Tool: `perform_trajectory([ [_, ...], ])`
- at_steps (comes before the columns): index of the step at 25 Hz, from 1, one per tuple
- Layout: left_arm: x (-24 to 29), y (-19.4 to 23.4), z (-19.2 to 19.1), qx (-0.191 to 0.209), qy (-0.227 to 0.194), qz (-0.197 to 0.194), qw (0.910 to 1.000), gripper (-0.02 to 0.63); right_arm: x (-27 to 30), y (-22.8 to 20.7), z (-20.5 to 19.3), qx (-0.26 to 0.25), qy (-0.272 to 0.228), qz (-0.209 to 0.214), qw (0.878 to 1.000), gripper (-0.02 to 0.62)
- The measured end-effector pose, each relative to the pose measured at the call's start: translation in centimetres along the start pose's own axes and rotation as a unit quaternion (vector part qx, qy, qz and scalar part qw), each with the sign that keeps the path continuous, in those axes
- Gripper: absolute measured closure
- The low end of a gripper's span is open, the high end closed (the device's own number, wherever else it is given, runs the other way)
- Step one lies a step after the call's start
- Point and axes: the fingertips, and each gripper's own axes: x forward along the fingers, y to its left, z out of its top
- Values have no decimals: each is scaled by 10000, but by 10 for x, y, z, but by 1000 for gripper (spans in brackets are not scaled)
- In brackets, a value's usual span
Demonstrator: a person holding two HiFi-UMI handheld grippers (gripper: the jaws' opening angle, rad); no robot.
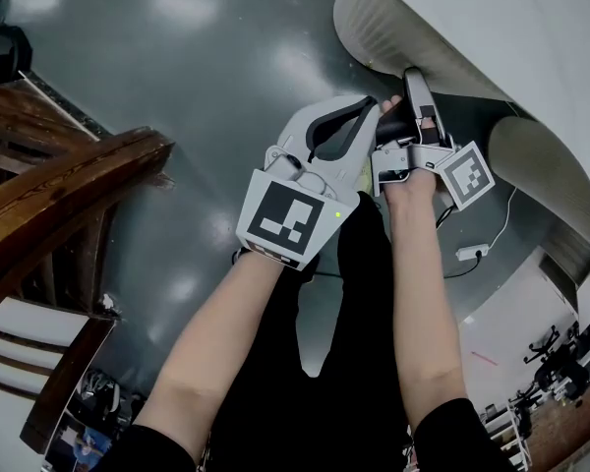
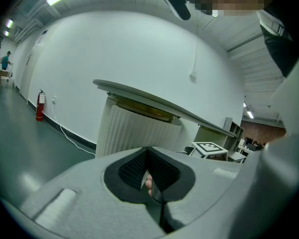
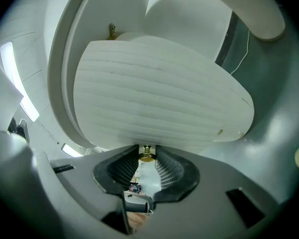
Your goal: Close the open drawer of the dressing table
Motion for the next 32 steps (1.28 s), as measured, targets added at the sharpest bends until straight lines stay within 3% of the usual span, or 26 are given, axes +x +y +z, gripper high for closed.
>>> perform_trajectory([
  [15, -75, -24, -14, -60, 158, 32, 9999, 597, -74, -1, -82, 159, 283, -270, 9991, 483],
  [32, -130, -49, -26, -53, 239, 120, 9996, 597, -124, -8, -133, 422, 404, -412, 9974, 482],
])
